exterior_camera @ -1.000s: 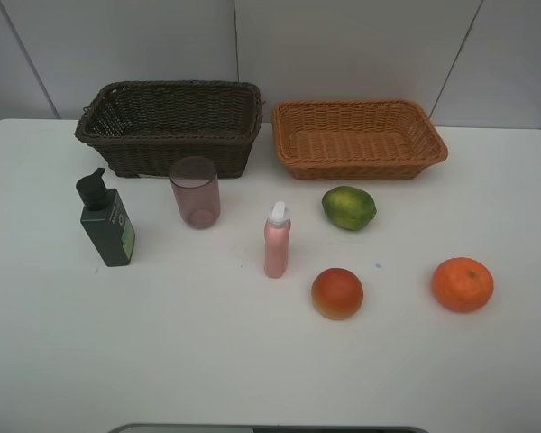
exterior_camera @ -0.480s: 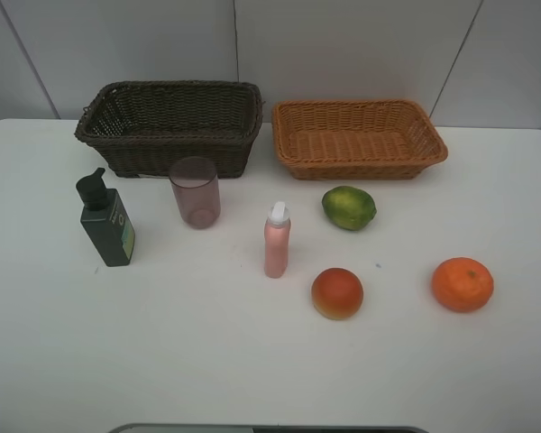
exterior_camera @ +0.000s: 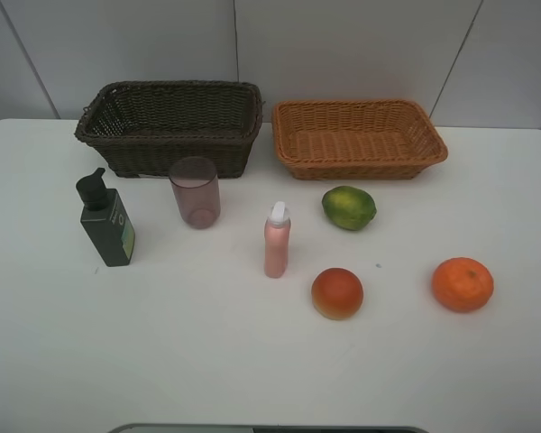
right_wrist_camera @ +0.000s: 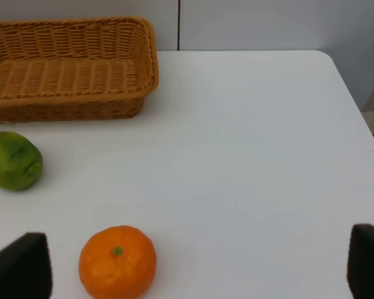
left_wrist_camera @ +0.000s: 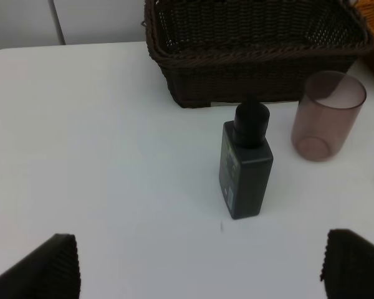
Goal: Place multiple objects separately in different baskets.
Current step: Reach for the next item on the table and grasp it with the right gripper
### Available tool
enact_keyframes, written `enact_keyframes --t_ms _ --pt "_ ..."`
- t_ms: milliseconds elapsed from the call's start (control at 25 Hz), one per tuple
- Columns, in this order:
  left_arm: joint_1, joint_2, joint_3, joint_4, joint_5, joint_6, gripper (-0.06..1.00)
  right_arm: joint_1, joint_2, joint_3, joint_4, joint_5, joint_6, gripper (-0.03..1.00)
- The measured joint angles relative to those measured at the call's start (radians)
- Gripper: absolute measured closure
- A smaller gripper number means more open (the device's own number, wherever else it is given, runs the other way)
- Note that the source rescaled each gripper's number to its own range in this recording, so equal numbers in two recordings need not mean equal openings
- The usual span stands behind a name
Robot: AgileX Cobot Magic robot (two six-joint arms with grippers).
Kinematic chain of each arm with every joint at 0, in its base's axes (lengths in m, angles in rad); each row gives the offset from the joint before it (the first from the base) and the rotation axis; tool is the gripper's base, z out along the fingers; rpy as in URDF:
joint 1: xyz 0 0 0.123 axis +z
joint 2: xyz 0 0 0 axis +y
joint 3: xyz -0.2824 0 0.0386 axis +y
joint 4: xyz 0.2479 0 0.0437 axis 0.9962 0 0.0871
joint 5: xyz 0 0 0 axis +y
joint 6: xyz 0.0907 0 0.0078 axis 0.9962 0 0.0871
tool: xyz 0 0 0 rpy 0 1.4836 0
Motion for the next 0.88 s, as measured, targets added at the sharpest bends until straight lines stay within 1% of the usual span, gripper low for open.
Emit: enact_keyframes --t_ms 160,240,320,480,640,680,760,880 --pt "0.000 0.000 0.000 0.000 0.000 0.000 -0.05 0.000 0.009 0.000 0.000 0.000 0.000 -0.03" --pt "0.000 0.000 0.000 0.000 0.000 0.000 -0.05 0.000 0.060 0.000 0.000 0.000 0.000 -0.03" --pt "0.000 0.000 0.000 0.000 0.000 0.000 -0.05 0.000 0.147 -0.012 0.000 0.001 0.000 -0.03" --pt "0.000 0.000 0.000 0.000 0.001 0.000 -0.05 0.000 0.385 -0.113 0.000 -0.006 0.000 -0.03" --pt "0.000 0.000 0.000 0.000 0.001 0.000 -0.05 0.013 0.615 -0.225 0.001 -0.079 0.000 -0.03" --pt "0.000 0.000 0.000 0.000 0.001 0.000 -0.05 0.045 0.718 -0.263 0.014 -0.107 0.000 -0.03" --pt "0.000 0.000 0.000 0.000 0.001 0.000 -0.05 0.100 0.801 -0.289 0.020 -0.124 0.000 -0.03" --pt "0.000 0.000 0.000 0.000 0.001 0.000 -0.05 0.224 0.924 -0.312 0.021 -0.166 0.000 -0.03"
